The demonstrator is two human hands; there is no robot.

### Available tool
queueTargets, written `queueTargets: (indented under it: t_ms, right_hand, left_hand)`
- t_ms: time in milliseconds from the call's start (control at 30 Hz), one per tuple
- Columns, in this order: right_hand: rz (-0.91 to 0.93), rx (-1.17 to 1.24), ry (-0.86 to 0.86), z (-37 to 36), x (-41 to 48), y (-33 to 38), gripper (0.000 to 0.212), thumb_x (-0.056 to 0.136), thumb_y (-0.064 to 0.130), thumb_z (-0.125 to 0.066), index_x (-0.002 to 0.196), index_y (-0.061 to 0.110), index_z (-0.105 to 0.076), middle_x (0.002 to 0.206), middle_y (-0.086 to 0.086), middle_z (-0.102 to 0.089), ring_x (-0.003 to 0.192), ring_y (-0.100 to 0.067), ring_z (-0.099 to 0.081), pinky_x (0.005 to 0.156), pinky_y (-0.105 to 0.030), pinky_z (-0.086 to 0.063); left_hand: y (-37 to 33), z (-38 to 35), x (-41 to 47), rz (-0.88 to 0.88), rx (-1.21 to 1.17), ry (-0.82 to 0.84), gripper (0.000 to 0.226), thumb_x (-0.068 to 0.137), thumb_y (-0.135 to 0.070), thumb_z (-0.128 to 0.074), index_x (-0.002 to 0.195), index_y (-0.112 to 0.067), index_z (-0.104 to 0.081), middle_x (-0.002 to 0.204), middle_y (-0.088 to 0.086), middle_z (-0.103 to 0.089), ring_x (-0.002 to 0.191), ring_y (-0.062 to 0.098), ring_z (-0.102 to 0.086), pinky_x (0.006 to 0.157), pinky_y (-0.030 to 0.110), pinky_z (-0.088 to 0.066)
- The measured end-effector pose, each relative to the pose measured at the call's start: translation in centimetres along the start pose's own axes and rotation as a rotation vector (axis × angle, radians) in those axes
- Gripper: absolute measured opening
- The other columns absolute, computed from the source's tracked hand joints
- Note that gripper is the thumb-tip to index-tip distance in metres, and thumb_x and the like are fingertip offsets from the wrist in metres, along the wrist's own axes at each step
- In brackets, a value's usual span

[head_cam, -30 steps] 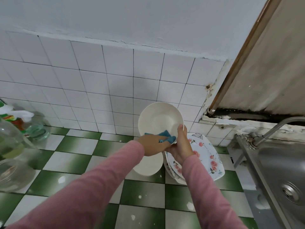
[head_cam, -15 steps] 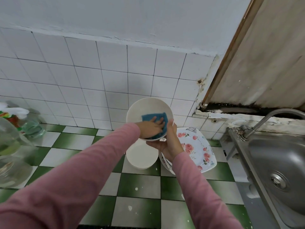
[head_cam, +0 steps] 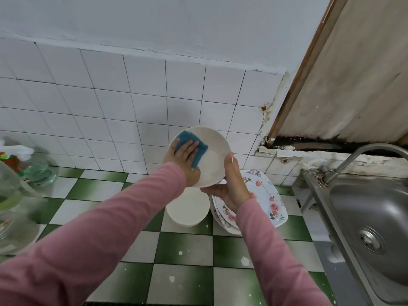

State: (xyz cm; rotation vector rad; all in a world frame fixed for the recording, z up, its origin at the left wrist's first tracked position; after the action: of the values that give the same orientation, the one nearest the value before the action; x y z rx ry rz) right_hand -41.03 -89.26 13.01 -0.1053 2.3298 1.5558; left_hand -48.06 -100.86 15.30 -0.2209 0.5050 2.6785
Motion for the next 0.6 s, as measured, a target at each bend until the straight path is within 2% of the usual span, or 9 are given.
queueTargets:
  t_ms: [100, 233, 333, 400, 467, 500, 533, 567, 600]
  right_hand:
    - [0.014, -0.008, 0.049, -0.8, 0.0, 0.2, 0.056, 0.095, 0.065, -0.039, 0.141, 0.033, -0.041, 0.124, -0.006, -0.064, 0.100, -0.038, -0.071, 0.077, -0.055, -0.060]
    - [-0.012, -0.061, 0.087, -1.5, 0.2, 0.5, 0.064, 0.087, 0.071, -0.040, 0.141, 0.037, -0.041, 0.120, -0.002, -0.066, 0.098, -0.038, -0.072, 0.080, -0.056, -0.060]
    - [-0.027, -0.126, 0.097, -1.2, 0.7, 0.7, 0.061, 0.089, 0.073, -0.037, 0.138, 0.038, -0.044, 0.125, -0.002, -0.063, 0.096, -0.033, -0.073, 0.079, -0.053, -0.061]
    - [-0.070, -0.115, 0.086, -0.6, 1.0, 0.3, 0.062, 0.091, 0.074, -0.034, 0.137, 0.035, -0.048, 0.128, -0.005, -0.063, 0.097, -0.032, -0.073, 0.076, -0.050, -0.061]
    - [-0.116, -0.096, 0.071, -0.1, 1.5, -0.4, 0.068, 0.091, 0.075, -0.034, 0.137, 0.029, -0.050, 0.128, -0.010, -0.063, 0.098, -0.033, -0.073, 0.077, -0.050, -0.061]
    - [-0.126, -0.092, 0.057, 0.2, 1.7, -0.5, 0.070, 0.091, 0.076, -0.033, 0.138, 0.027, -0.051, 0.127, -0.013, -0.064, 0.097, -0.034, -0.073, 0.078, -0.051, -0.061]
    - [-0.129, -0.085, 0.044, 0.5, 2.0, -0.6, 0.071, 0.090, 0.076, -0.033, 0.138, 0.026, -0.050, 0.126, -0.014, -0.064, 0.096, -0.035, -0.073, 0.080, -0.054, -0.060]
    - [-0.126, -0.080, 0.033, 0.9, 2.2, -0.5, 0.071, 0.090, 0.076, -0.033, 0.138, 0.026, -0.050, 0.125, -0.015, -0.065, 0.096, -0.036, -0.073, 0.081, -0.058, -0.059]
    - [-0.117, -0.085, 0.028, 1.1, 2.4, -0.3, 0.070, 0.090, 0.076, -0.032, 0.138, 0.028, -0.049, 0.123, -0.015, -0.066, 0.096, -0.038, -0.073, 0.082, -0.062, -0.057]
  left_hand:
    - [-0.4, 1.3, 0.2, -0.019, 0.021, -0.208, 0.070, 0.097, -0.049, -0.010, 0.155, -0.018, 0.015, 0.162, 0.000, 0.021, 0.149, 0.017, 0.021, 0.117, 0.050, 0.018]
    - [-2.3, 2.2, 0.4, -0.171, -0.211, -0.198, 0.075, 0.101, -0.042, -0.023, 0.150, -0.015, 0.027, 0.158, 0.004, 0.032, 0.145, 0.023, 0.030, 0.116, 0.053, 0.018]
    - [-4.0, 2.9, -0.1, -0.354, -0.419, -0.144, 0.071, 0.103, -0.034, -0.030, 0.153, -0.018, 0.018, 0.160, 0.003, 0.027, 0.147, 0.021, 0.026, 0.118, 0.057, 0.010]
    - [-4.6, 3.6, -0.6, -0.433, -0.507, -0.111, 0.061, 0.105, -0.026, -0.033, 0.157, -0.018, -0.002, 0.164, 0.003, 0.011, 0.151, 0.021, 0.009, 0.120, 0.057, -0.003]
    - [-5.1, 3.3, -0.5, -0.450, -0.461, -0.014, 0.051, 0.104, -0.030, -0.036, 0.153, -0.016, -0.030, 0.160, 0.013, -0.024, 0.144, 0.030, -0.030, 0.114, 0.050, -0.027]
    - [-4.8, 3.0, -0.5, -0.428, -0.416, 0.024, 0.050, 0.099, -0.043, -0.038, 0.143, -0.021, -0.046, 0.147, 0.016, -0.046, 0.126, 0.032, -0.049, 0.107, 0.047, -0.036]
    - [-4.8, 2.9, -0.8, -0.443, -0.357, 0.050, 0.050, 0.092, -0.054, -0.038, 0.126, -0.024, -0.060, 0.126, 0.012, -0.061, 0.107, 0.028, -0.057, 0.100, 0.045, -0.040]
    - [-5.0, 2.8, -0.8, -0.486, -0.306, 0.050, 0.046, 0.086, -0.059, -0.041, 0.105, -0.025, -0.066, 0.106, 0.007, -0.066, 0.093, 0.022, -0.058, 0.095, 0.042, -0.041]
    - [-4.6, 2.6, -0.6, -0.463, -0.283, 0.071, 0.041, 0.085, -0.059, -0.042, 0.088, -0.024, -0.063, 0.093, 0.003, -0.064, 0.085, 0.019, -0.056, 0.091, 0.040, -0.039]
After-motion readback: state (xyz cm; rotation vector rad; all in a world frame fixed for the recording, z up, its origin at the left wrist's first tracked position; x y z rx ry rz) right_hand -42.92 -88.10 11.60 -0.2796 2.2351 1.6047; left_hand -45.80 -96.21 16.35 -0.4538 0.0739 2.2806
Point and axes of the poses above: each hand's wrist, its own x-axis towards the middle knuckle, its own z-axis out of the back of the hand, y = z × x, the point moved 10 cm from there along x, towards the middle knuckle
